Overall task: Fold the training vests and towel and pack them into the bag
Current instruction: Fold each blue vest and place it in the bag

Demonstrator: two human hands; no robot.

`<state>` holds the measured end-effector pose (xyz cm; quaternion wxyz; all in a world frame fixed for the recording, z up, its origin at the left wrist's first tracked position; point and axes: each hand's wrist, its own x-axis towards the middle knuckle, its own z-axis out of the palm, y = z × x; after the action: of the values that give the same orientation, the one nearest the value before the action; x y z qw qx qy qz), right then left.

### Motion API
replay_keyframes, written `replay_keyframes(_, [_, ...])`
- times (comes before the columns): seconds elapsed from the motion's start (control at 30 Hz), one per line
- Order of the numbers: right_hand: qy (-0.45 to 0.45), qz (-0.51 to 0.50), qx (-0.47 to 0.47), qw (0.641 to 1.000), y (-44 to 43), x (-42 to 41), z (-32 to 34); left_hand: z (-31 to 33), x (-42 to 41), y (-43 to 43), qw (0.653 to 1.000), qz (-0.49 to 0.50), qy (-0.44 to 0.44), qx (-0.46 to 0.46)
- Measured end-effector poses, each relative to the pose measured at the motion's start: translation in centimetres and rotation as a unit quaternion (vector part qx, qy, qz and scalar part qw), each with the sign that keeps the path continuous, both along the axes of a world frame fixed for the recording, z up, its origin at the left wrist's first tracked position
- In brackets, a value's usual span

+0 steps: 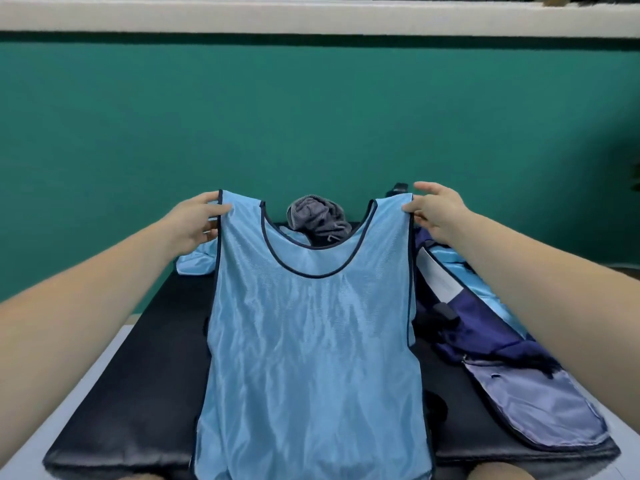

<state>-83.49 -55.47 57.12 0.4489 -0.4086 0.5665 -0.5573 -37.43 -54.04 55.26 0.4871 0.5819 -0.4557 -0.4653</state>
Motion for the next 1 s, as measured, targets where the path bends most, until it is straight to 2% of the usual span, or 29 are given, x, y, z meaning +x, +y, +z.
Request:
replay_keyframes(0.23, [0.028,-0.004,0.042,0.999,-7.5,1.9,-6.0,-6.5,2.5,-5.9,0.998,0.045,0.000,0.041])
replay_keyframes(0.47, [0.048,-0.026,0.086,0.995,-13.3,3.7,-12.9,-13.4,4.3,-10.9,0.996,0.041,-0.007,0.080])
replay_keyframes(0.73, [0.061,-0.067,0.073,0.993,-19.0,4.6,-15.2,-15.7,4.6,-16.6,0.996,0.048,-0.021,0.072])
replay_keyframes(0.87, [0.015,-0.004,0.116,0.993,-19.3,5.3,-17.2,-17.1,4.7,-18.3,0.993,0.060,-0.042,0.092])
replay_keyframes(0.93, [0.068,0.046,0.173,0.982,-18.7,5.9,-18.7,-17.9,4.6,-18.4,0.991,0.052,-0.073,0.104])
replay_keyframes(1.0, [0.147,0.064,0.186,0.969,-18.3,6.2,-19.9,-18.5,4.8,-18.5,0.988,0.055,-0.090,0.110])
